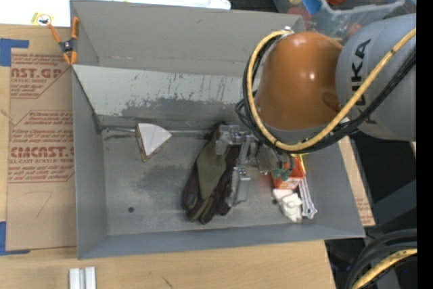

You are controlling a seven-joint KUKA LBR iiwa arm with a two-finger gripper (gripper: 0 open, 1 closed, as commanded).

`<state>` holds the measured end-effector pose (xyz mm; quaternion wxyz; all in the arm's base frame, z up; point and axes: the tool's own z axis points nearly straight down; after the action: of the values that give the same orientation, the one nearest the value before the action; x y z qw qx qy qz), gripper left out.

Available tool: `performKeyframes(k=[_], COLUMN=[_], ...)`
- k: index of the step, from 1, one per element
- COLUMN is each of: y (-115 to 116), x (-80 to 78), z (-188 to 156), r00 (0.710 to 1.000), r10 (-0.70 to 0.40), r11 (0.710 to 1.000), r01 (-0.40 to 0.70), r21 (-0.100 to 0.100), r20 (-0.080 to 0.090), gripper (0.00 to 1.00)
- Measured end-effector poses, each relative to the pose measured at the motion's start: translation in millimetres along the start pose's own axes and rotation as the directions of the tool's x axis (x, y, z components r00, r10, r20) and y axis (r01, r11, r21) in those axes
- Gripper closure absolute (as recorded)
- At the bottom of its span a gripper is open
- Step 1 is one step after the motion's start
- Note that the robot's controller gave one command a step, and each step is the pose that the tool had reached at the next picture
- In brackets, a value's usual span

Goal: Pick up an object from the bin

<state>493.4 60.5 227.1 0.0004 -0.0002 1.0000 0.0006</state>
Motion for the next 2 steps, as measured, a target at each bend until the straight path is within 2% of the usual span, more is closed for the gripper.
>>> performKeyframes(k=[1,2], y=[-16,-64], x=[-3.4,10.7], z=[66,135], r00=[0.993,0.993], r10=[-0.116,-0.121], r11=[0.993,0.993], r01=[0.116,0.121], r21=[0.000,0.000], r20=[0.000,-0.004], gripper=[0.00,0.00])
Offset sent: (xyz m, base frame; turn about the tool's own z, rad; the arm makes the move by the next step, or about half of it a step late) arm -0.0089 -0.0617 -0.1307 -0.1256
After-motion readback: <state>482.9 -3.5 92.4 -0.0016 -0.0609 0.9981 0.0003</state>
